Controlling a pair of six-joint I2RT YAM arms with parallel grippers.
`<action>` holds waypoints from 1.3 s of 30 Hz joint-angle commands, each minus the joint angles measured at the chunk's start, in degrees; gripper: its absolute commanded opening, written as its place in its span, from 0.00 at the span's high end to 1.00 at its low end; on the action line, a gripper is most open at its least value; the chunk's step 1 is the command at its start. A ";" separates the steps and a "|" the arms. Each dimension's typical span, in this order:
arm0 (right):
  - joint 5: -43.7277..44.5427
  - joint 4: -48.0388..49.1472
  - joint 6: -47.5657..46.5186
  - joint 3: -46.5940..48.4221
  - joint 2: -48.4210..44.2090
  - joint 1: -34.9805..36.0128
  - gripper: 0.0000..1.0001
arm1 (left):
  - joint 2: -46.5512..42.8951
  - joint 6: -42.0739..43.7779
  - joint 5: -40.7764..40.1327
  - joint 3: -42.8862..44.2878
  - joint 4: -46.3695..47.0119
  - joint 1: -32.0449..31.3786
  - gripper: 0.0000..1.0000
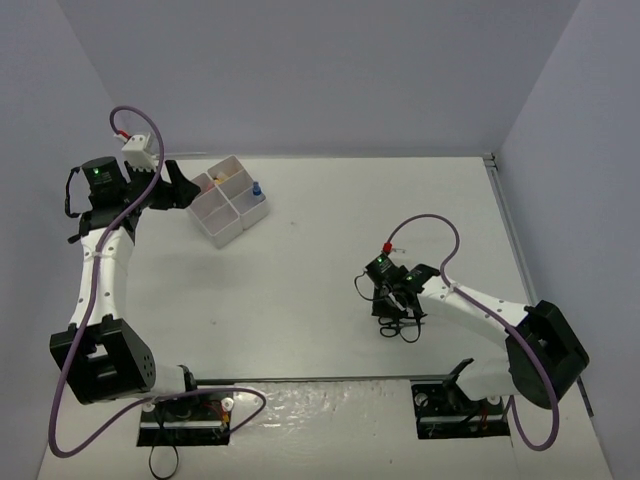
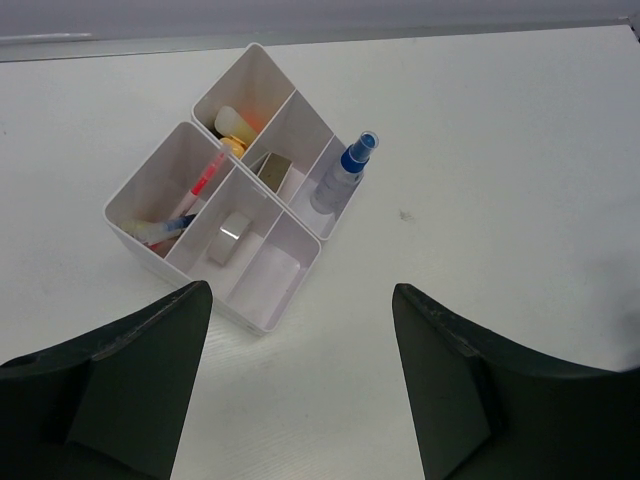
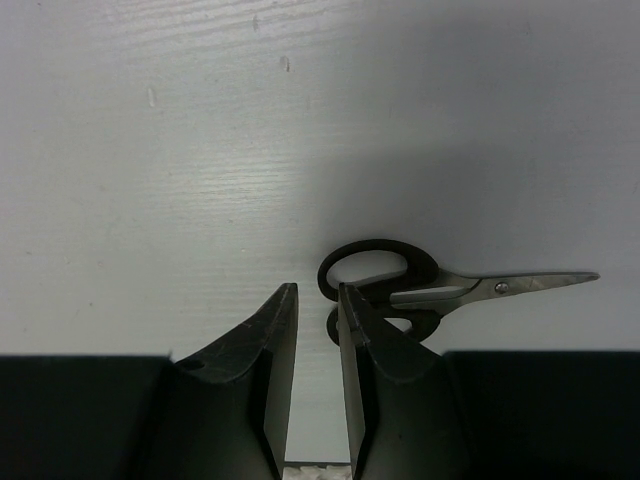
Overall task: Sort the stationery into containers
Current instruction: Move the scissors to the center of the board, then pick up the scissors from the center of the board.
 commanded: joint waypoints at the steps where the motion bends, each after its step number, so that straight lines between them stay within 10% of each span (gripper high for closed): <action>1: 3.39 3.29 0.33 -1.44 1.10 0.20 0.81 | -2.86 -0.43 1.31 1.03 3.97 -0.18 0.30; 39: 0.33 11.03 -5.86 3.83 3.60 0.73 1.00 | -2.43 -0.86 2.36 2.08 3.12 -0.18 0.30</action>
